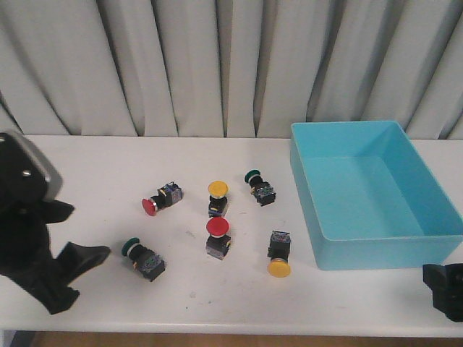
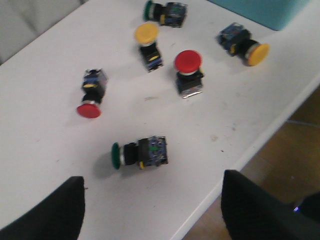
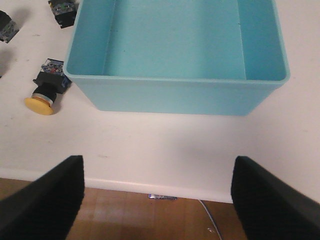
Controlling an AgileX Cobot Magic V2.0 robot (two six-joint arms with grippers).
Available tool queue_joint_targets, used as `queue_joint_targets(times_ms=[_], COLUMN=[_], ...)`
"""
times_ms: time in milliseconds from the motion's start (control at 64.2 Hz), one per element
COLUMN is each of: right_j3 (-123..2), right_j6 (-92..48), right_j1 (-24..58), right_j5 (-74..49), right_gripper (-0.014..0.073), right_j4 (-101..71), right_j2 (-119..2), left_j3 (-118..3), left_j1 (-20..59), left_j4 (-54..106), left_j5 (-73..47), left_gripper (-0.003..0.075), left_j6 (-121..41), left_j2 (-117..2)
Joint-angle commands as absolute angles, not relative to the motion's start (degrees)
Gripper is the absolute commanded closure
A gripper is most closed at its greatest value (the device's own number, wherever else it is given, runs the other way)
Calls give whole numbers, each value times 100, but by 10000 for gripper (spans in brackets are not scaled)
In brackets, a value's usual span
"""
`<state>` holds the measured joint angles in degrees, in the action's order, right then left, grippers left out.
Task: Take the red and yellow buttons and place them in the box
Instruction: 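Move the left gripper down over the red-capped button near the center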
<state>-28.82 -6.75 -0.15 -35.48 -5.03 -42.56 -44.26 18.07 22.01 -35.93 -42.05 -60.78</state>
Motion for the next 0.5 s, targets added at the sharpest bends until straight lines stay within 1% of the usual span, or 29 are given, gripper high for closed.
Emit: queue_joint_targets(times_ms=[0, 125, 311, 405, 483], right_j3=[-3070, -3070, -3070, -3070, -3070], right_j6=[-718, -718, -718, -718, -718], right_j1=[-41, -41, -41, -41, -41], right_j5=[-3264, -3270, -3270, -3270, -3270], right_gripper=[1, 1, 1, 1, 1], right_j4=[-522, -522, -535, -585, -627], right_j2=[-4277, -4277, -4277, -4277, -4277], left_j3=[-4841, -5180, -5797, -6121, -6423], left_j1=[2114, 2431, 2801, 2917, 2981], left_j4=[2640, 2645, 2633, 2753, 3029], left_j5=[-3421, -3446, -3299, -3133, -3094], left_gripper=[183, 183, 183, 183, 183], left_j6=[-5002, -5743, -6104, -5983, -5445], left_j2=[-6561, -7223, -8245, -8690, -9019])
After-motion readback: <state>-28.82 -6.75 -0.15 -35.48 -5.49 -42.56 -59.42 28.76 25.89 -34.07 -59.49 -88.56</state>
